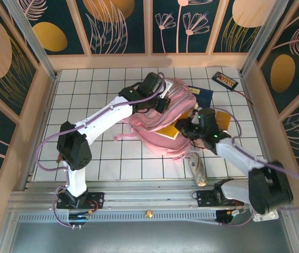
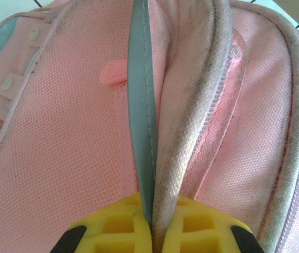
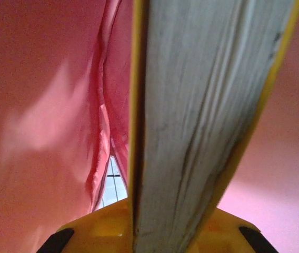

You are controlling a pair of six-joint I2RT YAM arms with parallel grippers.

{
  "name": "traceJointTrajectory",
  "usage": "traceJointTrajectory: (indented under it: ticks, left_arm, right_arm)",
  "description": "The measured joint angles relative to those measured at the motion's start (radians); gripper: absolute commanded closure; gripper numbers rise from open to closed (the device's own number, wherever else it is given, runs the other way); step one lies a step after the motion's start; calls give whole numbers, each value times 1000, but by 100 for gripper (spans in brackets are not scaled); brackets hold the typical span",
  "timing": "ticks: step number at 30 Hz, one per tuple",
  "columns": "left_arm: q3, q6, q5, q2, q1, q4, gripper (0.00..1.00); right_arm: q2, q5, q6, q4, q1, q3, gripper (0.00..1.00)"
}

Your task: Pack the student bag

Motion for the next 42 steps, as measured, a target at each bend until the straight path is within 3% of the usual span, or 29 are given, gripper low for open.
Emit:
traceJointTrajectory:
  ticks: [4,7,16,19,22,25,33,42]
  left_arm:
    - [-50,-26,6,-24,21,35,100]
    - [-91,-46,6,-44,48,69,100]
    - [-133,-73,-4,-55,85,105,100]
    - [-148,-73,-18,-55,84,110,100]
    - [-172,-72,-39,-55,84,116,100]
    - [-195,-64,-71,-55,84,116,100]
    - [-217,-53,-141,-51,84,112,100]
    - [-14,-19,-240,132,90,51,100]
  right_arm:
    - [211,2,-6,87,48,119,33]
    - [236,30,-29,85,49,159,12]
    - [-38,178,-167,-248,11,172,5]
    - [-158,232,-225,-391,-58,198,5]
    - [-180,256,-295,-482,-192,253,5]
    - [-81,279,-362,-528,-303,331,6]
    - [319,283,-485,-507,-438,541,7]
    - [671,185,-560,-413,-554,678,11]
